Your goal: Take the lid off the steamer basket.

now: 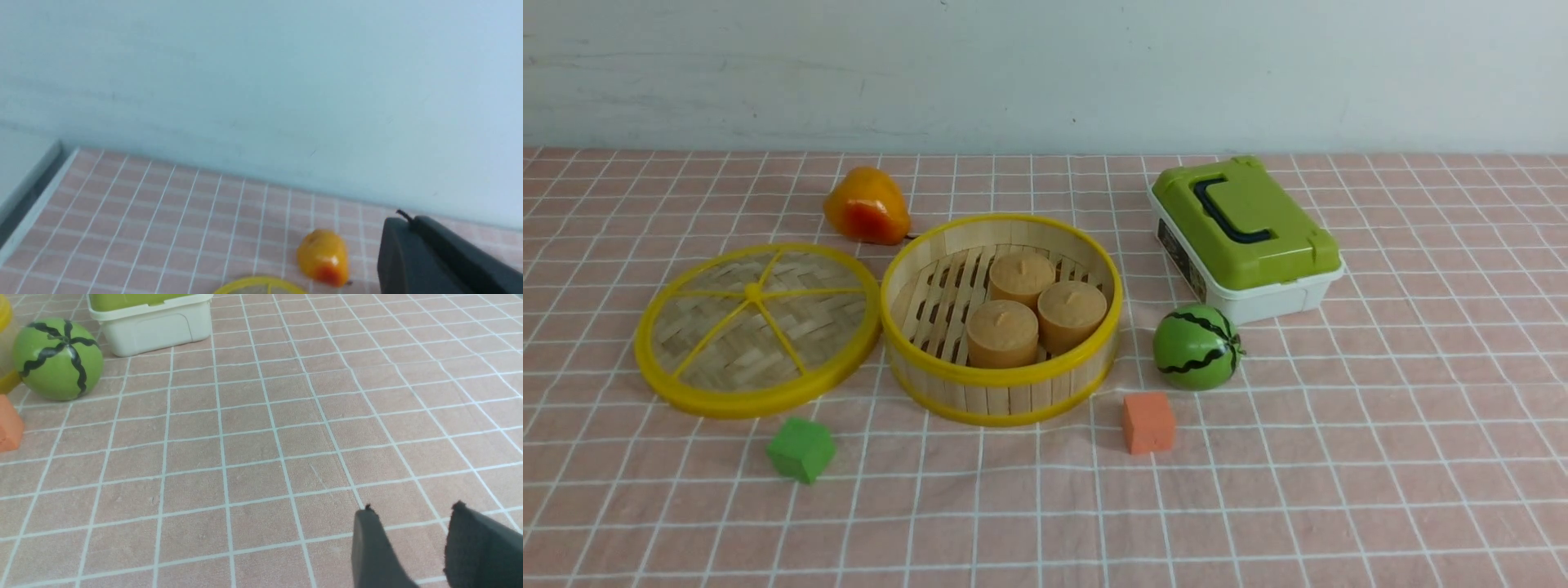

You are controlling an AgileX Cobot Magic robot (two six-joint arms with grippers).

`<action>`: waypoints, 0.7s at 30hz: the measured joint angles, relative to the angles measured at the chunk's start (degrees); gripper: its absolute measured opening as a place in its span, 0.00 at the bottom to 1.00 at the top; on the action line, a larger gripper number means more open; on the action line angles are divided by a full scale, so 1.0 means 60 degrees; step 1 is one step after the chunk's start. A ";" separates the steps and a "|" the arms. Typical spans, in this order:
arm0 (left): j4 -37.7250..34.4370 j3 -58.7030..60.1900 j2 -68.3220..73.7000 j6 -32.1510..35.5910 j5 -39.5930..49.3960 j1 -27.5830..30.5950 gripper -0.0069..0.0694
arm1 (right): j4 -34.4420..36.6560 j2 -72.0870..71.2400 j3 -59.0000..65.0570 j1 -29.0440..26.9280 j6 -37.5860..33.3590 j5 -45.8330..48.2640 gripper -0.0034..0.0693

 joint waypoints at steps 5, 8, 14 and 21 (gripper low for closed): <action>-0.1147 0.3518 -0.3316 0.0678 -0.1093 0.0000 0.07 | 0.0000 0.0000 0.0000 0.0000 0.0000 0.0000 0.38; -0.1960 0.5725 -0.4661 0.0832 -0.1601 0.0000 0.07 | 0.0000 0.0000 0.0000 0.0000 0.0000 0.0000 0.38; -0.3260 0.9391 -0.7474 0.2058 -0.2013 0.0000 0.07 | 0.0000 0.0000 0.0000 0.0000 0.0000 0.0000 0.38; -0.3920 1.1657 -1.0385 0.2672 -0.2102 0.0000 0.07 | 0.0000 0.0000 0.0000 0.0000 0.0000 0.0000 0.38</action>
